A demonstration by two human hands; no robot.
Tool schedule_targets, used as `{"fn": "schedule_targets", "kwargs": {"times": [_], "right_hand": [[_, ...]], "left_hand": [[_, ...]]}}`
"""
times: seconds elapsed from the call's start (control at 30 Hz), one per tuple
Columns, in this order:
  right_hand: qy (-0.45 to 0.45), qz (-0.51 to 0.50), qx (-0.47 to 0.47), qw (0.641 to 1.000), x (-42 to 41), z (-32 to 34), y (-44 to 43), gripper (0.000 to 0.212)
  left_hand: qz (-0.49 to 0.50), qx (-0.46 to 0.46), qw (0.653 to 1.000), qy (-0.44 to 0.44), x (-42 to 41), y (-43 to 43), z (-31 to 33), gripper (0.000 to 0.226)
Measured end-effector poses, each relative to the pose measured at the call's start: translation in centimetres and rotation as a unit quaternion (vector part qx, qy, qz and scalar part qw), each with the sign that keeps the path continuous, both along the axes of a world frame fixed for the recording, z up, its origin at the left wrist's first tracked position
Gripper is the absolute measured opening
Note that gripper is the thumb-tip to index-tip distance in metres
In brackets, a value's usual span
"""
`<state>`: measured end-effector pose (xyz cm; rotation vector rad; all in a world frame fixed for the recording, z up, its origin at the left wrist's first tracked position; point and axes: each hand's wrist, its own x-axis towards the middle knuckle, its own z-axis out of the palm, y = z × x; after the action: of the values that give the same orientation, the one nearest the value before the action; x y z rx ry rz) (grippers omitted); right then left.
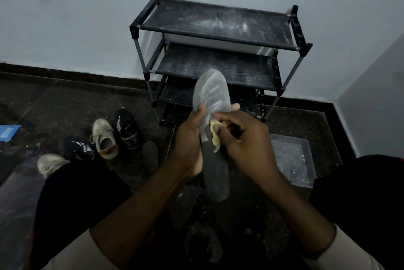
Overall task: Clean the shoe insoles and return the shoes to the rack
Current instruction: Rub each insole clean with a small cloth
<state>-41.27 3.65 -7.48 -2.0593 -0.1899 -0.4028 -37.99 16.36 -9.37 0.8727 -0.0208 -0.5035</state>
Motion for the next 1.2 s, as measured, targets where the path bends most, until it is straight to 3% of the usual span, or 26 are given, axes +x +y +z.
{"fn": "schedule_targets", "kwargs": {"times": [0.27, 0.43, 0.53, 0.67, 0.8, 0.97, 1.13, 1.2], "right_hand": [[0.023, 0.136, -0.082, 0.987, -0.5, -0.2, -0.6, 0.05], [-0.058, 0.063, -0.148, 0.985, 0.2, -0.4, -0.8, 0.03], [-0.057, 0.04, -0.128, 0.989, 0.2, 0.2, -0.5, 0.019], [-0.024, 0.139, -0.127, 0.982, -0.4, 0.5, -0.6, 0.019], [-0.027, 0.061, -0.115, 0.991, 0.3, 0.2, -1.1, 0.023], [-0.006, 0.148, -0.096, 0.984, -0.5, 0.5, -0.8, 0.022], [-0.01, 0.097, -0.046, 0.994, 0.2, 0.7, -1.0, 0.019], [0.004, 0.127, -0.05, 0.991, -0.1, 0.9, -0.7, 0.02]], "left_hand": [[0.004, -0.039, 0.999, 0.024, 0.9, 0.8, 0.2, 0.065], [-0.012, -0.023, 1.0, 0.011, -0.1, -0.1, 0.0, 0.061], [-0.002, -0.005, 1.0, 0.011, -0.3, -0.4, 0.1, 0.06], [0.011, -0.003, 1.0, -0.007, -0.3, 0.0, 0.7, 0.057], [-0.007, 0.0, 1.0, 0.0, -0.6, -0.3, 0.8, 0.06], [0.006, 0.003, 1.0, -0.006, -0.6, -0.2, 0.7, 0.057], [0.0, 0.012, 1.0, -0.006, -0.8, -0.5, 0.8, 0.058], [0.007, 0.017, 1.0, -0.008, -0.8, -0.3, 0.8, 0.057]]}}
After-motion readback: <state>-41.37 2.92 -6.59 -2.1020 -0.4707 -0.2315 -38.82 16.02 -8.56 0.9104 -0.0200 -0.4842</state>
